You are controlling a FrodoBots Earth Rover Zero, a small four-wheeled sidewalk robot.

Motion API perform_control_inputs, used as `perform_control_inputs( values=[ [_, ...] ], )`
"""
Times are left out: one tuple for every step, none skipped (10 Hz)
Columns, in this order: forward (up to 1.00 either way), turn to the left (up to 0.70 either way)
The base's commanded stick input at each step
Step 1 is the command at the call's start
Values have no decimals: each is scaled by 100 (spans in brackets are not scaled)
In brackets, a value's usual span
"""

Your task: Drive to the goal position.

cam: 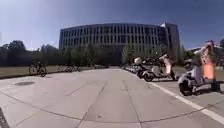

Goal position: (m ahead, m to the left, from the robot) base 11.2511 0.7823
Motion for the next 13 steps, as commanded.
perform_control_inputs(
  values=[
    [70,-4],
    [70,-13],
    [70,-13],
    [70,-13],
    [70,-13],
    [70,-13],
    [70,-9],
    [70,-2],
    [70,0],
    [70,0],
    [70,0],
    [70,0],
    [70,0]
  ],
)
